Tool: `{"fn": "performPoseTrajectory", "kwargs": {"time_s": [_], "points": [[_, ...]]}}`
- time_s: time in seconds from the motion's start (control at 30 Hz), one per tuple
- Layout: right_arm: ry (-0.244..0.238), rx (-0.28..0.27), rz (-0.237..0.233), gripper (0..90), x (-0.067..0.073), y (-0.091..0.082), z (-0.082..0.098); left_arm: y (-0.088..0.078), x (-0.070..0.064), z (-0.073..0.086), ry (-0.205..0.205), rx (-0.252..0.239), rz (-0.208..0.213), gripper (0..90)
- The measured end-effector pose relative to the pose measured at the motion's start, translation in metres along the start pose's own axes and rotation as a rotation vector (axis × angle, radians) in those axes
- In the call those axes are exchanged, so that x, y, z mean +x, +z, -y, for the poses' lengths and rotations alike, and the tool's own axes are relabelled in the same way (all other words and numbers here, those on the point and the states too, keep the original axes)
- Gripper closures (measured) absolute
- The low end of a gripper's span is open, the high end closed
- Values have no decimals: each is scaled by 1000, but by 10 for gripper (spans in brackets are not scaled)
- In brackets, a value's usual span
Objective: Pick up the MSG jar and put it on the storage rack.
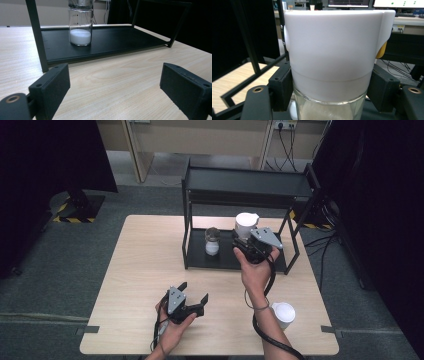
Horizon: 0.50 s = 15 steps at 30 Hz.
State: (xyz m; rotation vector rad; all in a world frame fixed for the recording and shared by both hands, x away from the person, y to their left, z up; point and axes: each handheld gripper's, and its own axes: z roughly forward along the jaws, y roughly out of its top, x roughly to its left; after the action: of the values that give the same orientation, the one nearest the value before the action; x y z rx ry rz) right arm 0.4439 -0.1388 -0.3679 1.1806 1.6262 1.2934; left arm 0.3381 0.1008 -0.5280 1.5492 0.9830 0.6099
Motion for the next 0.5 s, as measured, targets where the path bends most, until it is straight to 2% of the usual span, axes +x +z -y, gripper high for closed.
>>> {"fn": "performPoseTrajectory", "kwargs": {"time_s": [0.13, 0.5], "points": [[3, 19, 17, 310, -4, 10, 3, 0, 0, 0, 1, 0, 0, 87], [38, 16, 30, 310, -8, 20, 5, 0, 0, 0, 1, 0, -1, 88]]}}
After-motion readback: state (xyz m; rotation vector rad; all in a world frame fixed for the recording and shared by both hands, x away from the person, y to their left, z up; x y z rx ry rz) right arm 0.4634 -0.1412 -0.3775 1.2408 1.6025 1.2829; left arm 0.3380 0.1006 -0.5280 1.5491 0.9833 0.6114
